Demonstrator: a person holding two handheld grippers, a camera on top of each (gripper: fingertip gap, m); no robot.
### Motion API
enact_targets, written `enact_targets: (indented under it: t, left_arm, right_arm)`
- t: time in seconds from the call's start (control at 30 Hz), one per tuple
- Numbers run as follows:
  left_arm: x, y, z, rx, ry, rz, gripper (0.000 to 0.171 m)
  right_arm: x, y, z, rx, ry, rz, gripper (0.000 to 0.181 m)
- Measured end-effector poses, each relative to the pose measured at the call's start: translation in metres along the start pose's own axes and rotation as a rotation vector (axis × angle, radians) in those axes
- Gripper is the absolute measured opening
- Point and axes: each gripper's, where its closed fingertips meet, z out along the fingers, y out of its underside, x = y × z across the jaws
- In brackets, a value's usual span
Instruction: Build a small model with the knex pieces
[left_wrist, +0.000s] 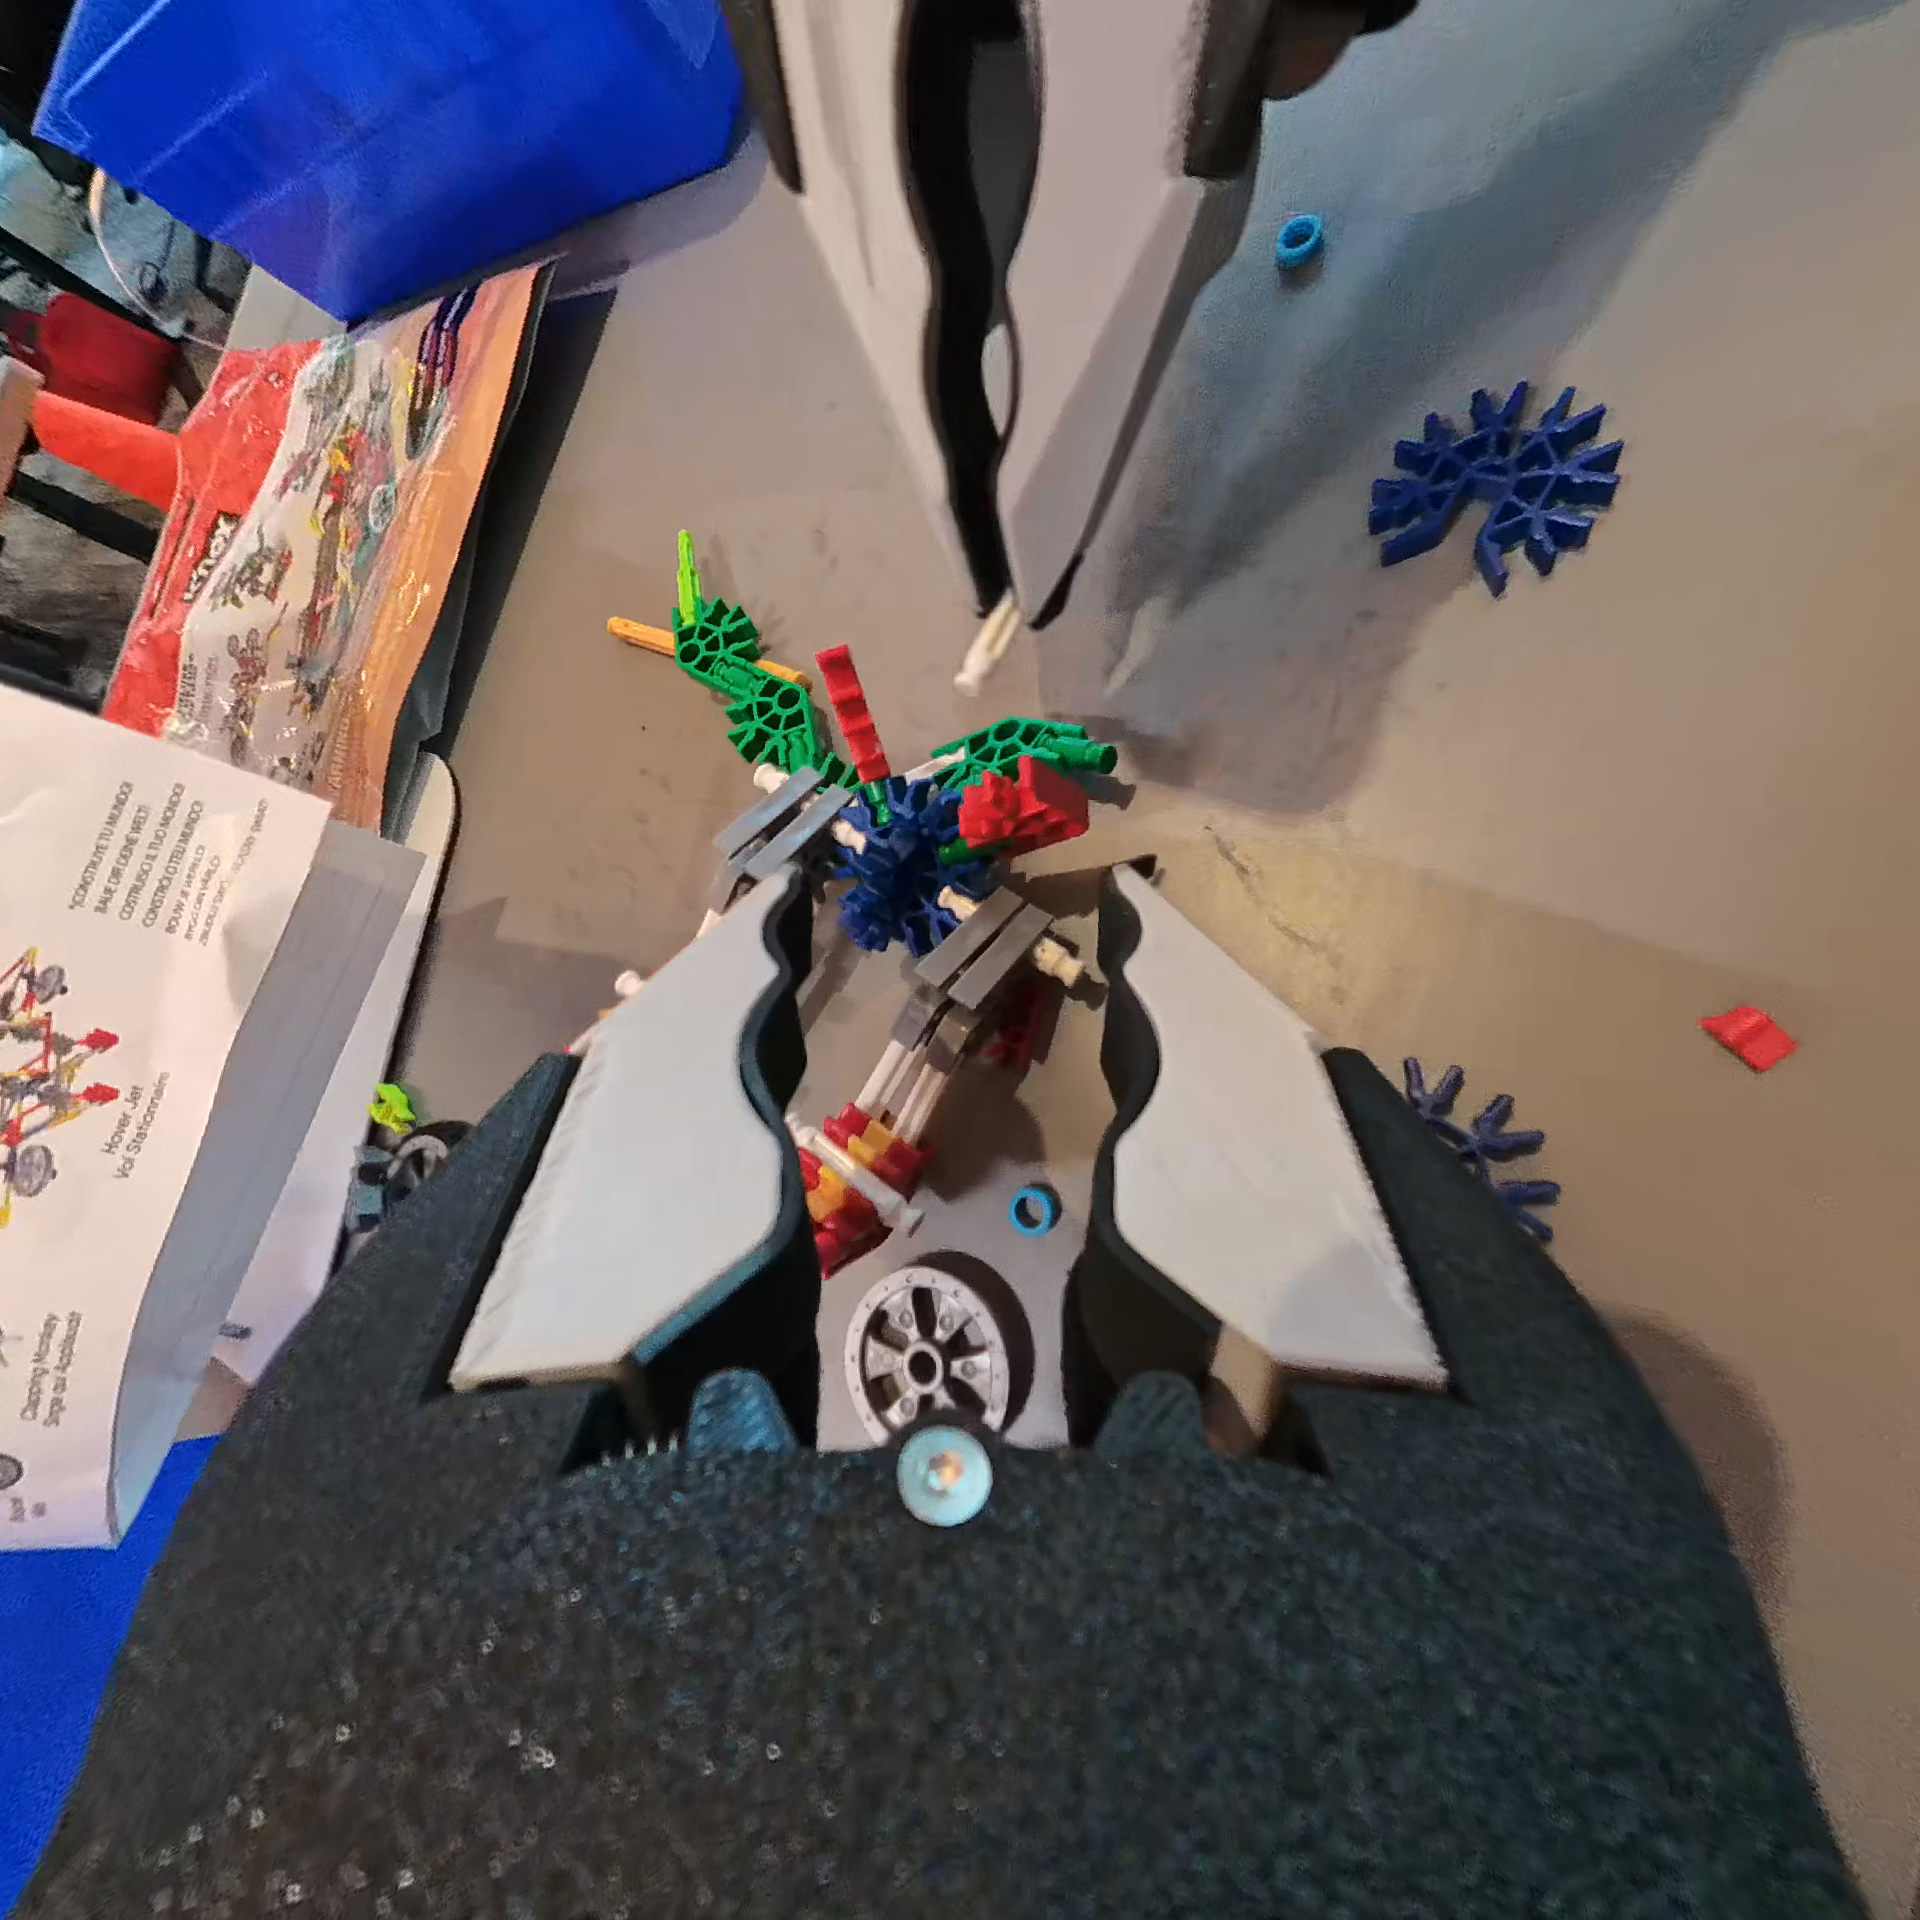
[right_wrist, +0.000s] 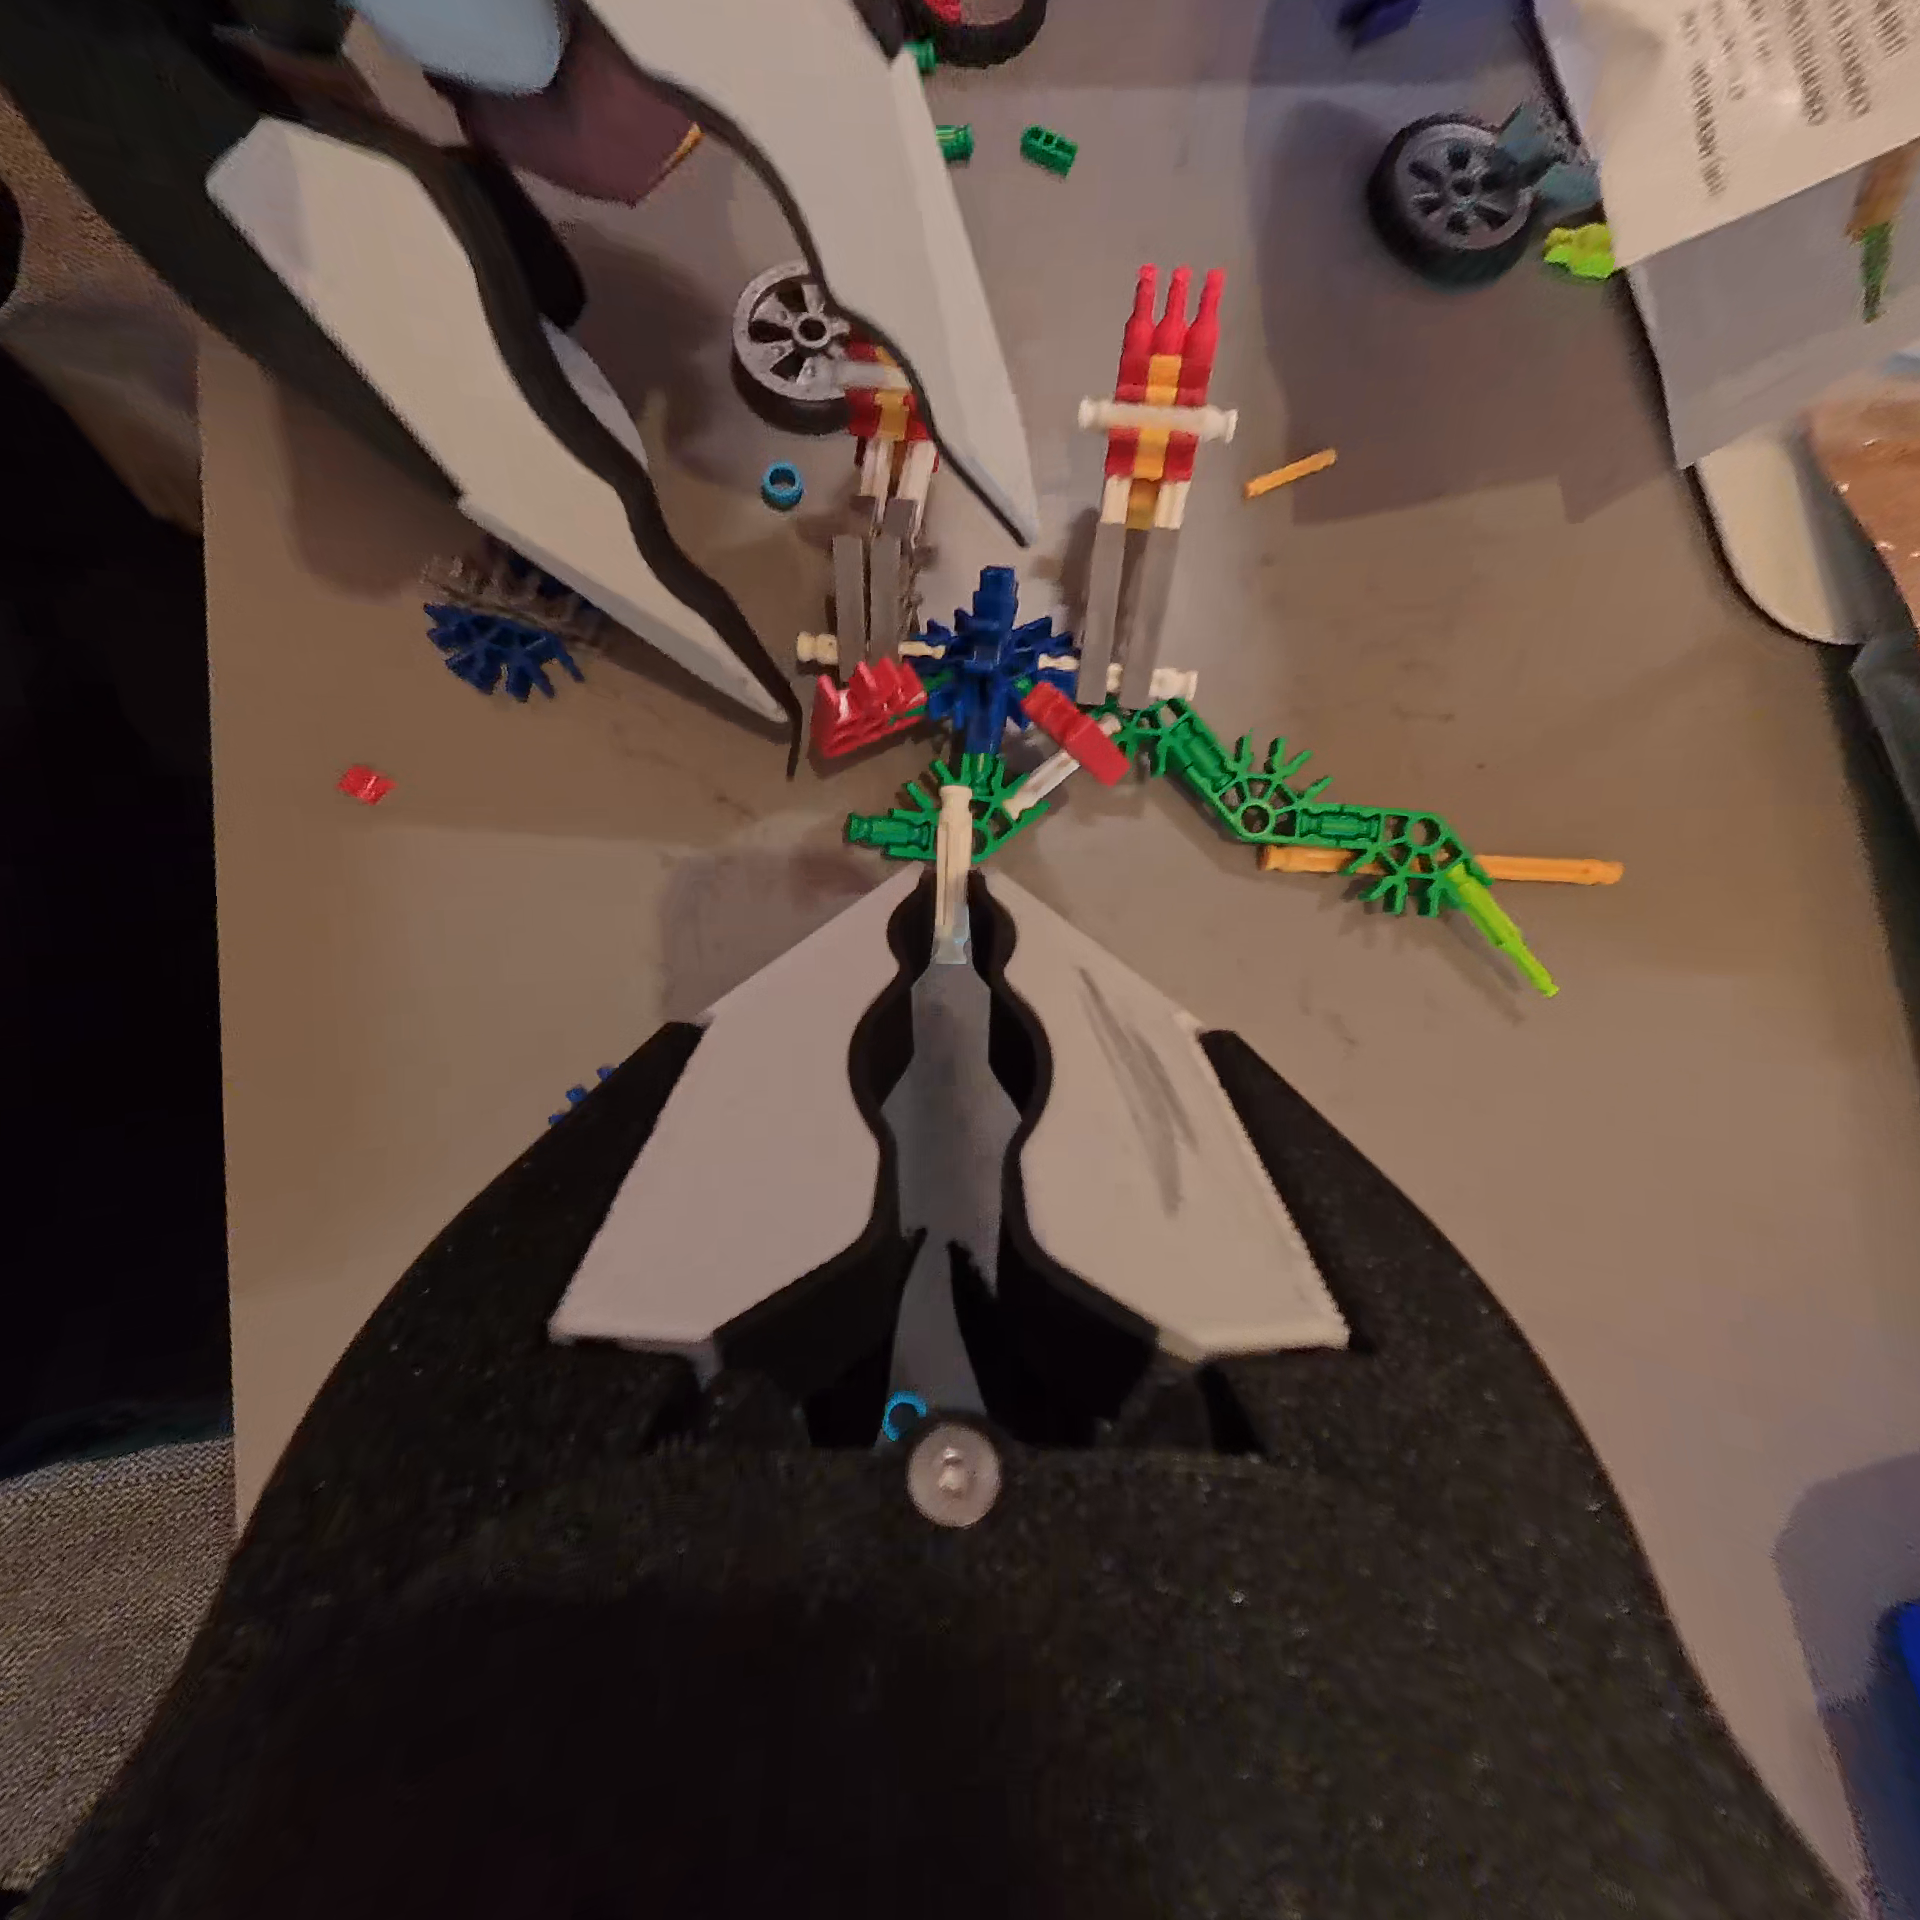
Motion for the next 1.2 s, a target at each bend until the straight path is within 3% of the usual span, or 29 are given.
enact_targets:
  t: [0.37,0.83,1.2]
  left_arm:
    - [0.004,-0.005,0.012,-0.030,-0.065,0.117,0.039]
    - [0.011,-0.016,0.023,-0.090,-0.169,0.313,0.038]
    - [0.012,-0.016,0.023,-0.072,-0.147,0.294,0.041]
  right_arm:
    - [0.000,-0.007,0.015,-0.067,0.010,0.015,0.005]
    - [-0.001,0.010,0.010,-0.165,0.029,0.041,0.005]
    - [0.000,0.004,0.007,0.000,-0.017,0.158,0.006]
